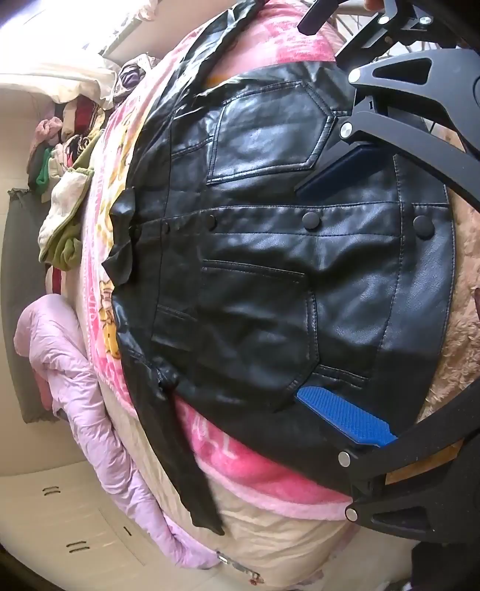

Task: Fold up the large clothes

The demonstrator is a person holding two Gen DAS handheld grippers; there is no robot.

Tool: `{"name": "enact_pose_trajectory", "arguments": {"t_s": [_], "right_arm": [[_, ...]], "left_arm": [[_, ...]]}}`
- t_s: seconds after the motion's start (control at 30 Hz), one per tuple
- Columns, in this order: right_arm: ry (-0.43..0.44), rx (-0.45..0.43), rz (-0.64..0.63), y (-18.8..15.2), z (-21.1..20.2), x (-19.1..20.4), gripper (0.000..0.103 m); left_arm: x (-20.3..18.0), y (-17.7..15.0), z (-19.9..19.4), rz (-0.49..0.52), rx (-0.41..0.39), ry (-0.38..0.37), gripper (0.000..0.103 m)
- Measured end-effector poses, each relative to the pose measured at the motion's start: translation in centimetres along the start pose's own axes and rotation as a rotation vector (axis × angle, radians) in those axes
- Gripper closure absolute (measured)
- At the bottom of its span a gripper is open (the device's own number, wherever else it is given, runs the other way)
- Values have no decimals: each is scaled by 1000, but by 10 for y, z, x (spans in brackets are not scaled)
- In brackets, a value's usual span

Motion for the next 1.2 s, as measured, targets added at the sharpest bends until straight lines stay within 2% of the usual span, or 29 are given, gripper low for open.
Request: {"name": "enact_pose_trajectory", "arguments": {"t_s": [1.2], "right_arm": [[-7,-1,-30,-1,2,8,4]], "left_arm": [[0,-5,-2,-3,-9,-26,9]]}}
Point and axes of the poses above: each gripper's, at about its wrist camera, not at the fingertips, and z roughly the way its jaws point, x to its left, y to its top, the point moved 1 cm from there along z, roughly the way its jaws point
